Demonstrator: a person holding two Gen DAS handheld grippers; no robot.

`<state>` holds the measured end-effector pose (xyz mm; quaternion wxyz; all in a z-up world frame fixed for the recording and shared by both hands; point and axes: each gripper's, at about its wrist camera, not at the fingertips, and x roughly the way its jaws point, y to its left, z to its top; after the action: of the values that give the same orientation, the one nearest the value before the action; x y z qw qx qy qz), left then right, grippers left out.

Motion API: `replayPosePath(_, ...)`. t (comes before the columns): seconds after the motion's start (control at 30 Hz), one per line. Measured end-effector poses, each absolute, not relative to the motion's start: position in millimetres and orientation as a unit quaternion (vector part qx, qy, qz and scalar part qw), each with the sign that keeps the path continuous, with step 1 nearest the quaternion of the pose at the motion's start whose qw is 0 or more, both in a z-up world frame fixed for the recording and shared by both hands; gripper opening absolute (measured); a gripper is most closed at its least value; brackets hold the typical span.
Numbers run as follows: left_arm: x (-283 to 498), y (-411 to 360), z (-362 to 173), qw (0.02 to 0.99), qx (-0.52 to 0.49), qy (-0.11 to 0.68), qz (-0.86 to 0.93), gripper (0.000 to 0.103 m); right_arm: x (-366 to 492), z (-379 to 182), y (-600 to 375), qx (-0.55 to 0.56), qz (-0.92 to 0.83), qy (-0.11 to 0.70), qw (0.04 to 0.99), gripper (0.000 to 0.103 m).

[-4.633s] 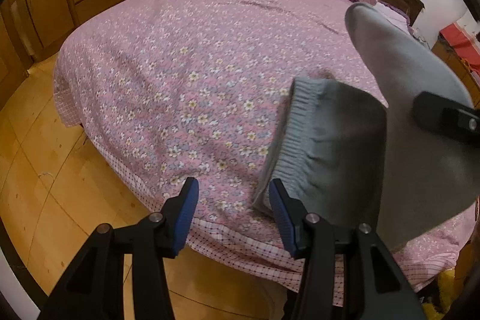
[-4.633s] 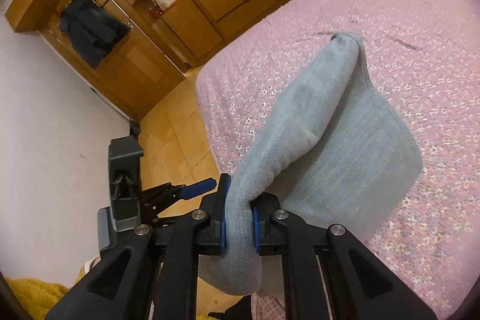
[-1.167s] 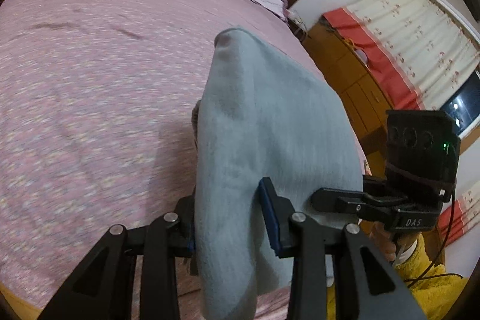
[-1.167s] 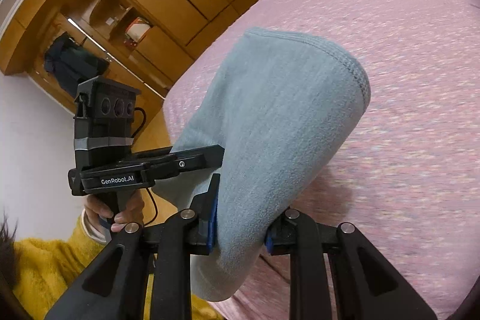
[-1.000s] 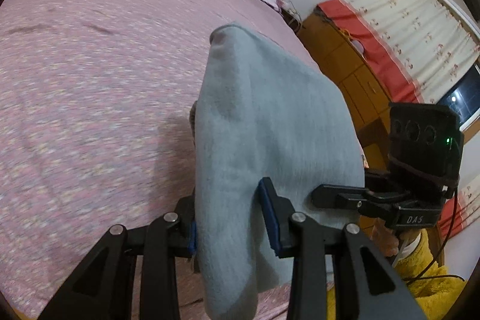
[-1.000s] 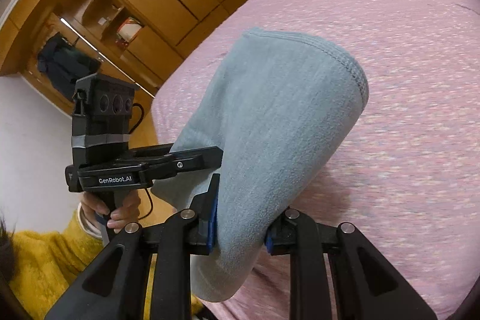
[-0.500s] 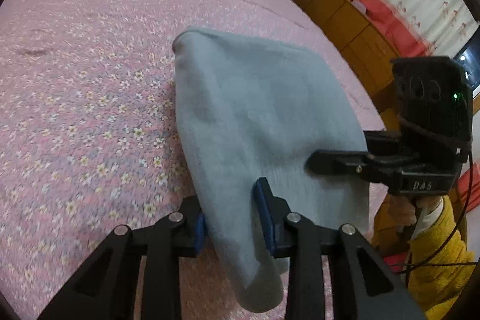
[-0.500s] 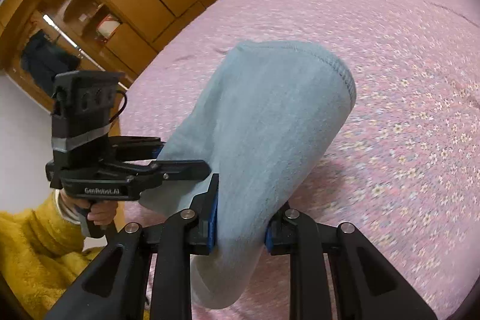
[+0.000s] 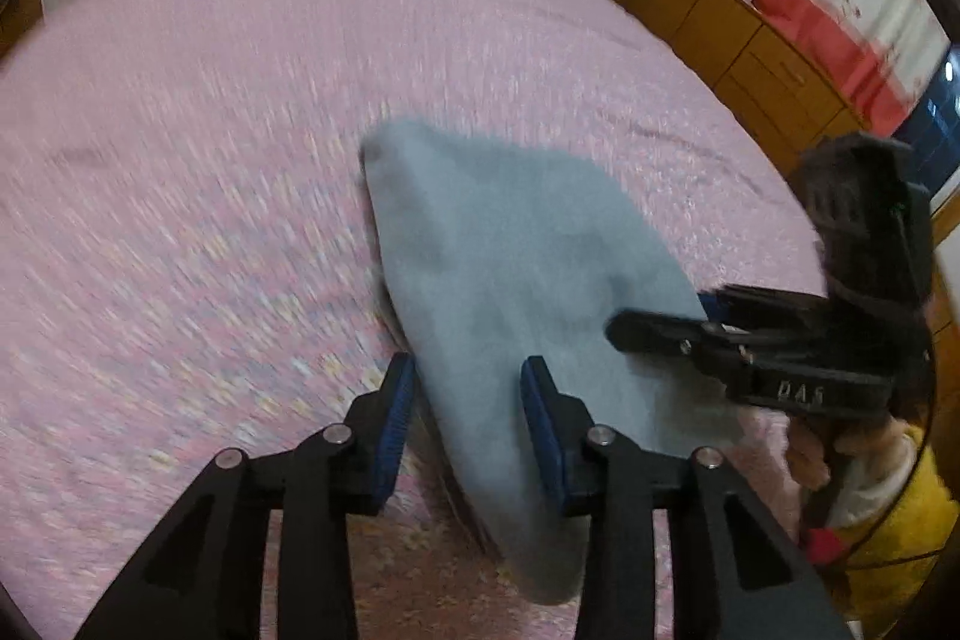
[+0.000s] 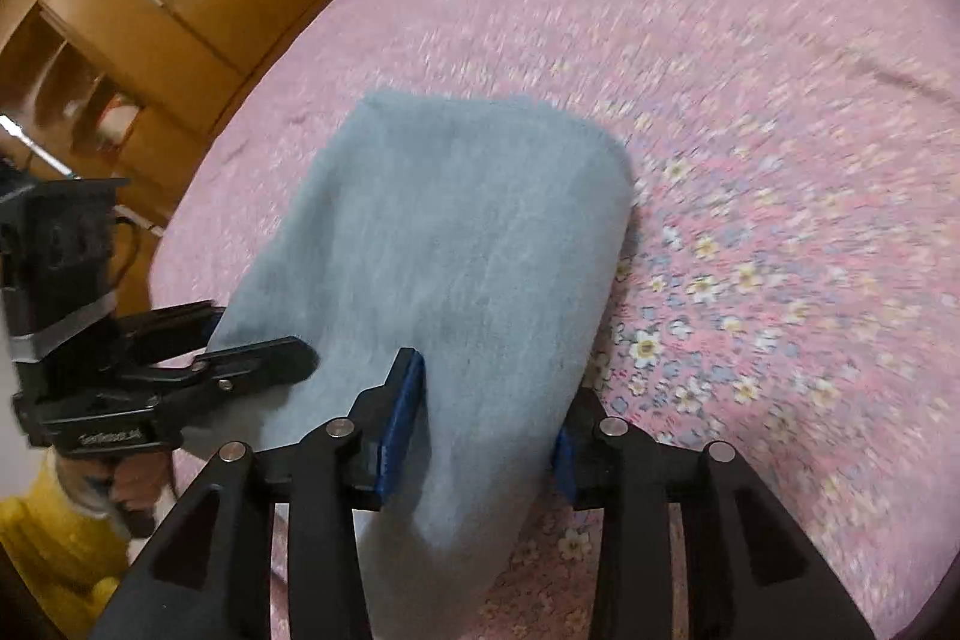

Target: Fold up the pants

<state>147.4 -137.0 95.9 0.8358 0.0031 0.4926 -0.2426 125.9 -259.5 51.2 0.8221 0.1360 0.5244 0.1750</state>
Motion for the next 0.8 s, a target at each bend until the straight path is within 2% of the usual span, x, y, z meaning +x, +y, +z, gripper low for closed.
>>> replayPosePath(0.17,139,-154,125,0.883,0.043,0.407,-0.231,0.038,97,81,-246,0.084,0.116,0.471,0.87,0.031)
replayPosePath(0.37,158,-170,91,0.851,0.016,0.455,-0.263,0.028,87,101,-257,0.076,0.054,0.414,0.905,0.031)
replayPosePath(0.47,172,-169,66,0.837,-0.002,0.491,-0.242,0.022,95,98,-257,0.091,0.078,0.424,0.898,0.03)
replayPosePath(0.53,175,-160,57,0.836,-0.018,0.492,-0.243,0.015,104,88,-255,0.11,0.092,0.438,0.887,0.026)
replayPosePath(0.6,178,-154,54,0.833,-0.031,0.495,-0.245,0.012,113,67,-253,0.12,0.097,0.464,0.872,0.025)
replayPosePath(0.67,180,-151,54,0.829,-0.038,0.5,-0.248,0.012,119,50,-253,0.132,0.097,0.49,0.856,0.025)
replayPosePath(0.8,174,-146,60,0.826,-0.041,0.506,-0.245,0.012,115,58,-256,0.145,0.099,0.495,0.851,0.026)
